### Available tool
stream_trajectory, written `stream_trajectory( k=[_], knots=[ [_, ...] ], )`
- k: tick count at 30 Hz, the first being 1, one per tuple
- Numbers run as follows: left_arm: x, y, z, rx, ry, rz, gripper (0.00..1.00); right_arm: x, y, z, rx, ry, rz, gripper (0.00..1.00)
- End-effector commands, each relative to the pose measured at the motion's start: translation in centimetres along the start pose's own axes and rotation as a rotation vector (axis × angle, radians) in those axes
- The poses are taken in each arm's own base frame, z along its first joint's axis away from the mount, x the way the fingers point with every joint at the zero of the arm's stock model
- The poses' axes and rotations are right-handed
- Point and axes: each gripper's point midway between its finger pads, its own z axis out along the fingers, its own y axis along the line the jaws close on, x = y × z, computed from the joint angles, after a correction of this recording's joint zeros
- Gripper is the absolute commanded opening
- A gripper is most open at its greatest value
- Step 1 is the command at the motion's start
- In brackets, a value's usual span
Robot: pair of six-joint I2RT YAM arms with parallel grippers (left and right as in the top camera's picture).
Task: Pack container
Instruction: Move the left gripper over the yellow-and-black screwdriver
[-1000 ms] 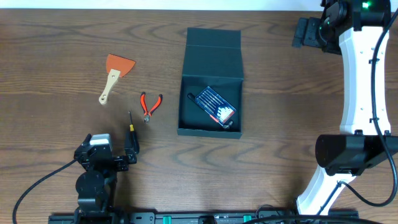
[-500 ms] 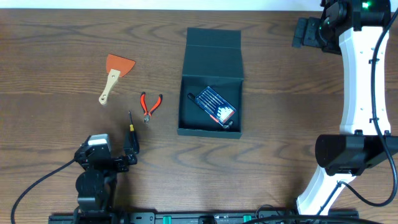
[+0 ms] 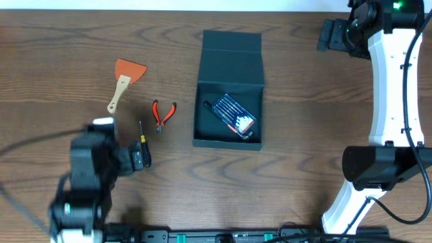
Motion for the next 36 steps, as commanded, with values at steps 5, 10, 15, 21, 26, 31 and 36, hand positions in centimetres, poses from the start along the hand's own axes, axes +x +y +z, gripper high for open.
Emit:
stream_trajectory(
  k=[5, 10, 15, 21, 26, 31, 36],
  knots=[
    [-0.4, -5.0, 3.2, 0.239, 0.293, -0.123, 0.98, -0.4, -0.2, -0.4, -0.003, -0.018, 0.026, 0.99],
    [1.2, -6.3, 5.2, 0.302, 0.423, -0.148, 0.98, -0.4, -0.2, -0.4, -0.003, -0.018, 0.026, 0.99],
    [2.2, -6.3, 6.5, 0.290, 0.488, -0.156, 0.98, -0.4, -0.2, -0.4, -0.003, -0.018, 0.026, 0.99],
    [3.2, -5.6, 7.4, 0.252, 0.529, -0.125, 0.99, -0.4, -0.2, -0.4, -0.003, -0.018, 0.026, 0.99],
    [4.3, -3.3, 8.3, 0.106, 0.564, -0.126, 0.99, -0.4, -0.2, -0.4, -0.003, -0.018, 0.026, 0.99],
    [4.7, -3.3, 9.0, 0.100, 0.581, -0.126, 0.99, -0.4, -0.2, -0.4, -0.003, -0.018, 0.026, 0.99],
    [5.3, -3.2, 10.1, 0.094, 0.595, -0.125, 0.99, -0.4, -0.2, -0.4, -0.003, -0.018, 0.026, 0.99]
  ],
)
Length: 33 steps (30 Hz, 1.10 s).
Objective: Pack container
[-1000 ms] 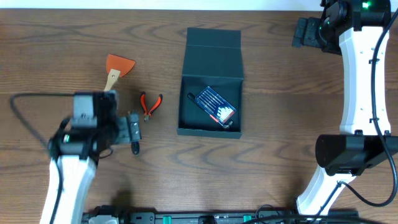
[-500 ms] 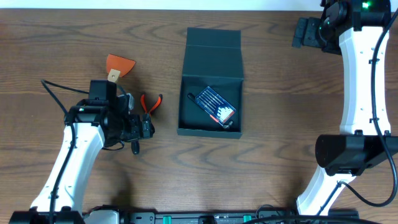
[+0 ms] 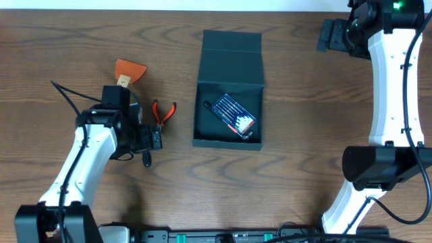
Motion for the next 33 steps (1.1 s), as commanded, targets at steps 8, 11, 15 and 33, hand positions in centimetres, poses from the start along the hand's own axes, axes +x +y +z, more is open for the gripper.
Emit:
stream_trajectory(
  k=[8, 11, 15, 33],
  knots=[
    [0.2, 1.9, 2.3, -0.090, 0.040, -0.016, 0.99, -0.4, -0.2, -0.4, -0.003, -0.017, 0.026, 0.99],
    [0.4, 2.0, 2.6, -0.092, 0.053, -0.017, 0.99, -0.4, -0.2, -0.4, -0.003, -0.017, 0.026, 0.99],
    [0.3, 2.1, 3.0, -0.094, 0.060, -0.018, 1.00, -0.4, -0.2, -0.4, -0.003, -0.017, 0.026, 0.99],
    [-0.5, 2.5, 4.8, -0.111, 0.064, -0.026, 1.00, -0.4, -0.2, -0.4, -0.003, -0.017, 0.026, 0.99]
  ],
)
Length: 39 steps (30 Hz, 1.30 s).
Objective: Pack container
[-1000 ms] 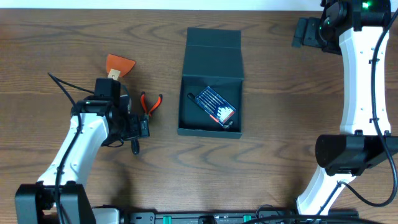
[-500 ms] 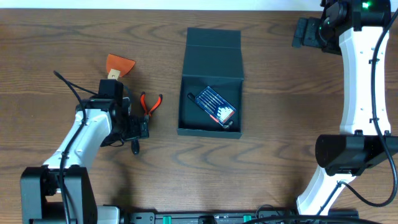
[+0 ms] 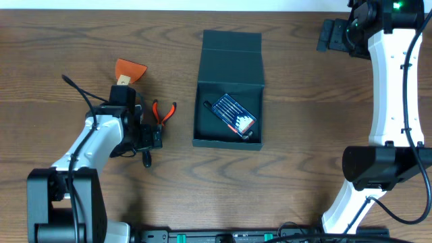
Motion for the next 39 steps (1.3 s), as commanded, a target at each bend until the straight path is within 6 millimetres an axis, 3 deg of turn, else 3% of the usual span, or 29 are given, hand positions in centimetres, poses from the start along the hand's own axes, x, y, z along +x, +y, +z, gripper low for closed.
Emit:
stream_trajectory(
  k=[1, 17, 26, 39],
  knots=[
    [0.3, 0.5, 0.8, -0.020, 0.020, -0.017, 1.00, -0.4, -0.2, -0.4, -0.003, -0.018, 0.026, 0.99],
    [-0.4, 0.4, 0.9, -0.018, -0.005, -0.003, 0.98, -0.4, -0.2, -0.4, -0.003, -0.018, 0.026, 0.99],
    [0.5, 0.6, 1.0, -0.025, 0.030, -0.007, 0.93, -0.4, -0.2, -0.4, -0.003, -0.018, 0.026, 0.99],
    [2.9, 1.2, 2.9, -0.034, 0.071, -0.021, 0.93, -0.4, -0.2, -0.5, -0.003, -0.018, 0.025, 0.99]
  ],
)
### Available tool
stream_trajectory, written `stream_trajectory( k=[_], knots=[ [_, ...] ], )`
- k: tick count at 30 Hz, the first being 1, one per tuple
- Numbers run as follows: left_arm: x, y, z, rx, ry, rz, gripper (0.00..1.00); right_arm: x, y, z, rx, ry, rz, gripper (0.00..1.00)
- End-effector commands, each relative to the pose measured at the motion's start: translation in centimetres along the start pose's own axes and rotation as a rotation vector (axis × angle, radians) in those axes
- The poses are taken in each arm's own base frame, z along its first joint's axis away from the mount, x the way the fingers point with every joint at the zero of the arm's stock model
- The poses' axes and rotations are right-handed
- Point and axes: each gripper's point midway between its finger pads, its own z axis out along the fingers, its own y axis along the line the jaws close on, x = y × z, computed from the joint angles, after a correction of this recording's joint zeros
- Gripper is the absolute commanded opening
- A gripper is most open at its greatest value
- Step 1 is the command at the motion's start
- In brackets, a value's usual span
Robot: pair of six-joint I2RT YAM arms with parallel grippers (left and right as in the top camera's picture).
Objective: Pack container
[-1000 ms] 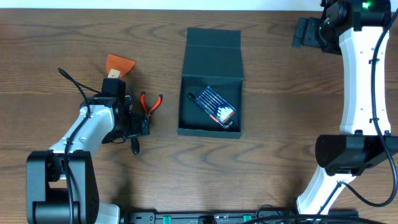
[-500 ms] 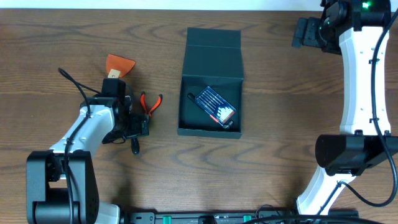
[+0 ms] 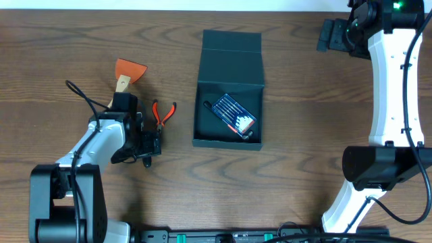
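An open black box (image 3: pixel 202 125) stands mid-table with its lid (image 3: pixel 231 42) folded back. A blue bit set (image 3: pixel 233 115) lies inside it. On the table to the left are an orange scraper (image 3: pixel 129 71) with a wooden handle and red-handled pliers (image 3: pixel 163 113). My left gripper (image 3: pixel 152 143) sits low over a small dark screwdriver, of which only the end (image 3: pixel 146 161) shows. How its jaws stand is hidden by the wrist. My right gripper (image 3: pixel 329 35) is parked at the far right, well away from the box.
The right arm's white links (image 3: pixel 388 81) run down the right edge of the table. A black cable (image 3: pixel 84 98) loops off the left arm. Bare wood lies between the pliers and the box.
My left arm has drawn in slightly and the gripper sits a touch lower over the screwdriver. Scraper, pliers, box and right arm are unchanged.
The left arm was first folded at the near left, with the screwdriver lying in plain sight beside it. It then reached out so the gripper covered the screwdriver below the pliers. It has stayed there, settling a little lower.
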Motion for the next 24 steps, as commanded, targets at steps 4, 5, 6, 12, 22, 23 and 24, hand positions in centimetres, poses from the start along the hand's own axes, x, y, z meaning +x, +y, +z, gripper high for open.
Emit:
stream_trajectory(
  k=[4, 5, 6, 12, 22, 23, 24],
  knots=[
    [1.2, 0.4, 1.2, -0.008, 0.040, -0.015, 0.93, -0.4, -0.2, -0.4, -0.003, -0.018, 0.026, 0.99],
    [1.3, 0.4, 1.2, -0.008, 0.040, -0.015, 0.93, -0.4, -0.2, -0.4, -0.003, -0.018, 0.026, 0.99],
    [1.3, 0.4, 1.2, -0.008, 0.040, -0.015, 0.93, -0.4, -0.2, -0.5, -0.003, -0.018, 0.025, 0.99],
    [1.2, 0.1, 1.2, 0.008, 0.040, -0.036, 0.88, -0.4, -0.2, -0.4, -0.003, -0.018, 0.026, 0.99],
    [1.5, -1.8, 1.2, 0.051, 0.044, 0.006, 0.73, -0.4, -0.2, -0.4, -0.003, -0.018, 0.026, 0.99],
    [1.6, -2.1, 1.3, 0.053, 0.045, 0.015, 0.70, -0.4, -0.2, -0.4, -0.003, -0.018, 0.026, 0.99],
    [1.6, -2.2, 1.3, 0.053, 0.044, 0.023, 0.70, -0.4, -0.2, -0.4, -0.003, -0.018, 0.026, 0.99]
  ],
)
